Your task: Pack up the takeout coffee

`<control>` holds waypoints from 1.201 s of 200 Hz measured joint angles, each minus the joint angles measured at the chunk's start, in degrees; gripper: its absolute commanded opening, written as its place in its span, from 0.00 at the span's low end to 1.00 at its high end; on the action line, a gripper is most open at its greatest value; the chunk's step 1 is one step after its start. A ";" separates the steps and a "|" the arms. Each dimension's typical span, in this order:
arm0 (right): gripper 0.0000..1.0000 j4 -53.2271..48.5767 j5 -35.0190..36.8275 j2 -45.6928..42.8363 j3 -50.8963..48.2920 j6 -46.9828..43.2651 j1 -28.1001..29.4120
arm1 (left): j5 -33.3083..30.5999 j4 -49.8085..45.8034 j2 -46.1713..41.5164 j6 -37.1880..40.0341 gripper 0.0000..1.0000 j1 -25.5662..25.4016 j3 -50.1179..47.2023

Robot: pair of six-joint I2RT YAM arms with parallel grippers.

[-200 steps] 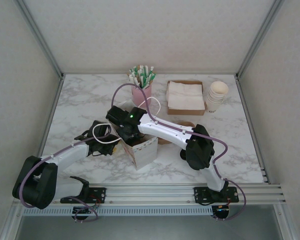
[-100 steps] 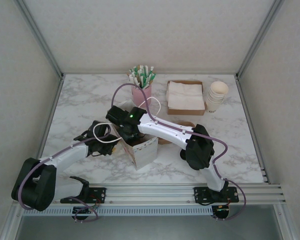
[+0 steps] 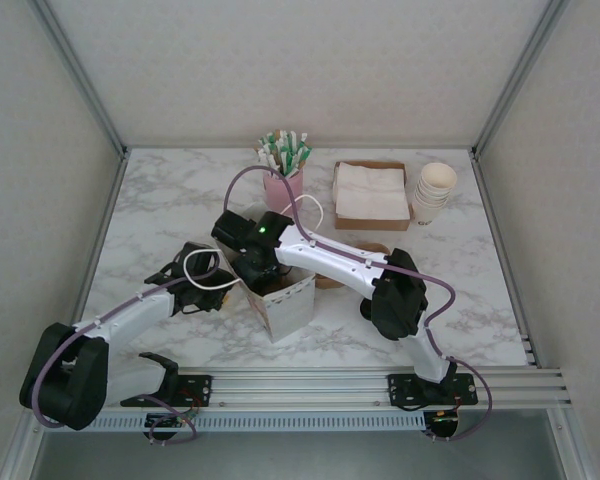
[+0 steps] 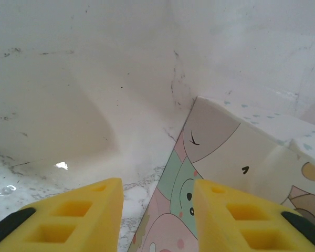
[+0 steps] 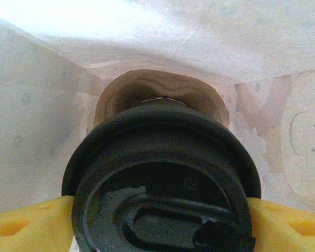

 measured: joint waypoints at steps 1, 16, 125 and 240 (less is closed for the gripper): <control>0.83 -0.09 -0.02 0.00 0.09 0.00 0.00 | 0.00 0.00 0.00 -0.02 0.38 0.00 0.00; 0.83 -0.92 -0.20 0.00 1.03 0.13 0.00 | -0.15 -0.04 0.00 0.00 0.37 0.00 0.00; 0.84 -4.63 -0.15 -0.13 8.28 0.44 0.00 | -0.42 -1.29 0.00 0.02 0.37 0.00 0.07; 0.74 -6.73 -0.17 -2.08 10.05 0.83 0.02 | -1.49 -2.54 0.00 0.90 0.37 0.00 0.42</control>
